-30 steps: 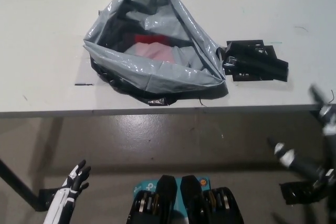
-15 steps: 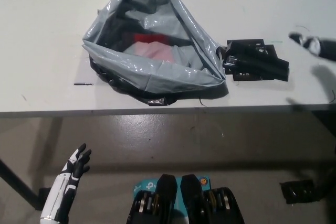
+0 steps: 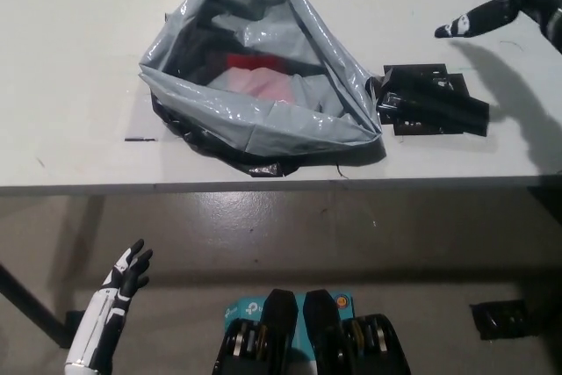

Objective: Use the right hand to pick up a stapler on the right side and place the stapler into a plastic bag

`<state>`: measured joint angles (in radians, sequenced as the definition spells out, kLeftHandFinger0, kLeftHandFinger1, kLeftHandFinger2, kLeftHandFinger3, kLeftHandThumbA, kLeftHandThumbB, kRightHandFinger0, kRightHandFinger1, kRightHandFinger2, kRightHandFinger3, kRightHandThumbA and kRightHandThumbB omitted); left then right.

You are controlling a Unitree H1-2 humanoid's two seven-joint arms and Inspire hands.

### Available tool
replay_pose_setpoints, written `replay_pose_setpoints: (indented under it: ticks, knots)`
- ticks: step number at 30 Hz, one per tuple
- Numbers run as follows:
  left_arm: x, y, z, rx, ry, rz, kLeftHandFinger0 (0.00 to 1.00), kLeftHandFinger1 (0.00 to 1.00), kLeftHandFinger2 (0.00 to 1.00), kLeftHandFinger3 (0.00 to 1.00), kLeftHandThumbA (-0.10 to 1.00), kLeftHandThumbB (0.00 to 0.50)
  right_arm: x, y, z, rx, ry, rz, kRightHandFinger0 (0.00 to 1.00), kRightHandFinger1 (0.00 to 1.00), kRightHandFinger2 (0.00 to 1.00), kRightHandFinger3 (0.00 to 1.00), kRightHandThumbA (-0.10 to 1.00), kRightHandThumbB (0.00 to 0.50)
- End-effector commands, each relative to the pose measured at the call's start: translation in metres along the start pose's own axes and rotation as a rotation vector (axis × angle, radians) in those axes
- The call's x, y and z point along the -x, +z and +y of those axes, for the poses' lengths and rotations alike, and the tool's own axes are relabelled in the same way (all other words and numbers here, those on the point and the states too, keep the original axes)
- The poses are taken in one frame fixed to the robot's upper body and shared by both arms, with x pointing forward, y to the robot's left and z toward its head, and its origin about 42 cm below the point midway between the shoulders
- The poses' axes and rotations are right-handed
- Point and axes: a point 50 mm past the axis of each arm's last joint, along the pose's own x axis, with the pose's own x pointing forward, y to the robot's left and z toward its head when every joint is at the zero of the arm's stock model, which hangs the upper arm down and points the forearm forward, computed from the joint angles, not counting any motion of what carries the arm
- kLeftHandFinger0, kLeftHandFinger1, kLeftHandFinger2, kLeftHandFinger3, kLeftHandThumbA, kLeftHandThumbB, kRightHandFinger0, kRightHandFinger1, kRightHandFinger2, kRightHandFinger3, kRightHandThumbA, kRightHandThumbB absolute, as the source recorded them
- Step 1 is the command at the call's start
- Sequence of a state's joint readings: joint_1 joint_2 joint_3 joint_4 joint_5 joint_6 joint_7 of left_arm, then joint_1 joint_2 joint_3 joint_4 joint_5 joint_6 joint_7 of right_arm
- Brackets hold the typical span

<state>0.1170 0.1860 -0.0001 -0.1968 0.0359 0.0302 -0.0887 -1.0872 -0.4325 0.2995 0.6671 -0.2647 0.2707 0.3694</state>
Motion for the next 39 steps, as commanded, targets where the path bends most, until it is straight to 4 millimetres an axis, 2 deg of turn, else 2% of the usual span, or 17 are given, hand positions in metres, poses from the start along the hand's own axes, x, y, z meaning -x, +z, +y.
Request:
replay_pose_setpoints:
  ticks: [1, 6, 8, 10, 16, 27, 30, 32, 33, 34, 35, 36, 37, 38, 39]
  knots:
    - [-0.003, 0.006, 0.002, -0.025, -0.025, -0.048, 1.0, 1.0, 1.0, 1.0, 0.99, 0.183, -0.017, 0.017, -0.01, -0.008, 0.065, 0.034, 1.0, 1.0, 1.0, 1.0, 0.96, 0.403]
    - [-0.006, 0.006, 0.004, -0.044, -0.032, -0.041, 1.0, 1.0, 1.0, 1.0, 1.0, 0.173, -0.033, -0.002, 0.016, -0.007, 0.111, 0.09, 1.0, 1.0, 1.0, 1.0, 0.86, 0.385]
    - [-0.007, 0.006, 0.003, -0.043, -0.036, -0.037, 1.0, 1.0, 1.0, 1.0, 1.0, 0.173, -0.035, -0.009, 0.023, -0.007, 0.132, 0.112, 1.0, 1.0, 1.0, 1.0, 0.89, 0.384]
    - [-0.009, 0.006, 0.003, -0.032, -0.039, -0.044, 1.0, 1.0, 1.0, 1.0, 0.98, 0.171, -0.037, -0.02, 0.037, -0.012, 0.16, 0.148, 1.0, 1.0, 1.0, 1.0, 0.92, 0.403]
    - [-0.012, 0.008, 0.004, -0.034, -0.044, -0.043, 1.0, 1.0, 1.0, 1.0, 0.98, 0.159, -0.04, -0.032, 0.06, 0.001, 0.185, 0.159, 1.0, 1.0, 1.0, 1.0, 0.96, 0.424]
    - [-0.017, 0.009, 0.005, -0.032, -0.042, -0.05, 1.0, 1.0, 1.0, 1.0, 0.97, 0.156, -0.042, -0.041, 0.076, 0.036, 0.196, 0.201, 1.0, 1.0, 1.0, 1.0, 0.96, 0.445]
    - [-0.017, 0.011, 0.004, -0.032, -0.045, -0.054, 1.0, 1.0, 1.0, 1.0, 0.96, 0.134, -0.042, -0.045, 0.077, 0.04, 0.185, 0.205, 1.0, 1.0, 1.0, 1.0, 0.95, 0.45]
    - [-0.019, 0.012, 0.004, -0.031, -0.048, -0.058, 1.0, 1.0, 1.0, 1.0, 0.96, 0.131, -0.042, -0.045, 0.077, 0.041, 0.167, 0.179, 1.0, 1.0, 1.0, 1.0, 0.92, 0.428]
    - [-0.019, 0.012, 0.004, -0.031, -0.049, -0.059, 1.0, 1.0, 1.0, 1.0, 0.96, 0.131, -0.042, -0.046, 0.077, 0.046, 0.132, 0.154, 1.0, 1.0, 1.0, 1.0, 0.88, 0.429]
    - [-0.02, 0.012, 0.004, -0.032, -0.05, -0.059, 1.0, 1.0, 1.0, 1.0, 0.96, 0.13, -0.042, -0.046, 0.078, 0.058, 0.074, 0.137, 1.0, 1.0, 1.0, 1.0, 0.81, 0.402]
    - [-0.02, 0.013, 0.004, -0.032, -0.051, -0.06, 1.0, 1.0, 1.0, 1.0, 0.96, 0.129, -0.042, -0.047, 0.078, 0.06, -0.016, 0.119, 0.77, 0.78, 0.73, 0.75, 0.69, 0.337]
    - [-0.022, 0.013, 0.004, -0.03, -0.052, -0.061, 1.0, 1.0, 1.0, 1.0, 0.96, 0.128, -0.042, -0.047, 0.078, 0.046, -0.057, 0.115, 0.6, 0.62, 0.69, 0.72, 0.66, 0.361]
    - [-0.023, 0.014, 0.005, -0.026, -0.05, -0.063, 1.0, 1.0, 1.0, 1.0, 0.95, 0.127, -0.042, -0.046, 0.078, 0.056, -0.105, 0.095, 0.04, 0.07, 0.22, 0.29, 0.46, 0.244]
    - [-0.024, 0.015, 0.005, -0.028, -0.051, -0.065, 1.0, 1.0, 1.0, 1.0, 0.95, 0.125, -0.041, -0.045, 0.078, 0.09, -0.15, 0.067, 0.01, 0.02, 0.18, 0.23, 0.37, 0.24]
    - [-0.025, 0.015, 0.006, -0.03, -0.052, -0.066, 1.0, 1.0, 1.0, 1.0, 0.95, 0.124, -0.041, -0.045, 0.078, 0.101, -0.163, 0.058, 0.0, 0.01, 0.19, 0.25, 0.35, 0.231]
